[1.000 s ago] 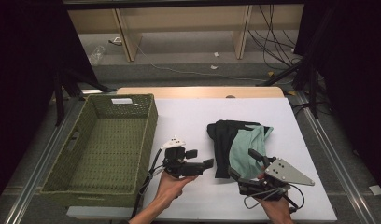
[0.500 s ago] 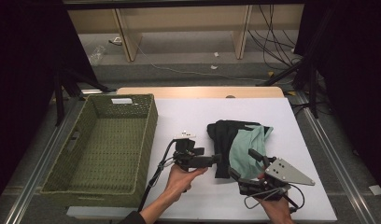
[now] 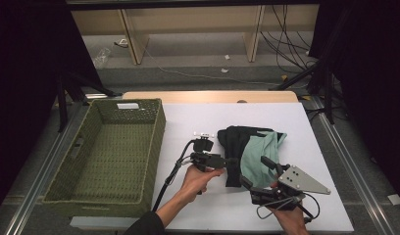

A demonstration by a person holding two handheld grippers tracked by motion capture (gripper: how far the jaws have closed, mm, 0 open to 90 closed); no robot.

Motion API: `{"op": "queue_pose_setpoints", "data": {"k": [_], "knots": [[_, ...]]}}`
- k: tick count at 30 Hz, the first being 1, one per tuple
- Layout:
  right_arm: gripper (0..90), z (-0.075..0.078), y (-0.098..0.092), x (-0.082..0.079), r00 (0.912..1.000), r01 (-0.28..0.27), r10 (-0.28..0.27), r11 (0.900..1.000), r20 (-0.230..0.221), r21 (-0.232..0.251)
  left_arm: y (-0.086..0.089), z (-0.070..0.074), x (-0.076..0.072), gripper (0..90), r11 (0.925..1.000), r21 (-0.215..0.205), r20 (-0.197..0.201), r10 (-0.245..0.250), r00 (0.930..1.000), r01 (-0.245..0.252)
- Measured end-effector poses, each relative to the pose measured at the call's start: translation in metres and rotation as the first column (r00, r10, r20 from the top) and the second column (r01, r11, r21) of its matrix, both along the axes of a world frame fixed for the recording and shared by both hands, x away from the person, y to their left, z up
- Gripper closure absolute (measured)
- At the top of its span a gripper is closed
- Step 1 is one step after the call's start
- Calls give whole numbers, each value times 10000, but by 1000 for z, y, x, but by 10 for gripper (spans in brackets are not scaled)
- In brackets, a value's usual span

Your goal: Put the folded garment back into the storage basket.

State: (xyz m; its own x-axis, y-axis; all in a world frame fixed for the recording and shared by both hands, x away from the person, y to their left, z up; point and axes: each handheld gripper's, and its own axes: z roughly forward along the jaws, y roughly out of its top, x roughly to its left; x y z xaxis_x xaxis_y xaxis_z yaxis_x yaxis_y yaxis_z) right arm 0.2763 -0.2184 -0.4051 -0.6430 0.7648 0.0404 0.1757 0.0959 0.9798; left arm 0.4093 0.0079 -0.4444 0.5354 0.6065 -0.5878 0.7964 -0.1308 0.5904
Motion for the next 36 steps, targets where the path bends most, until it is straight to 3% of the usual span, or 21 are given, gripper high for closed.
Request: {"op": "queue_pose_setpoints", "data": {"k": [6,23,36], "knots": [[152,0,0,0,10000,-23,23,10000,-30,-4,-8,-6,8,172,9999,134,-386,-37,9992,42],[153,0,1,0,10000,-71,71,10000,-2,-29,-21,-17,24,198,9988,498,-857,0,9963,43],[154,0,1,0,10000,-74,74,10000,-37,-25,-28,-27,32,246,9992,358,-1261,-135,9919,182]]}}
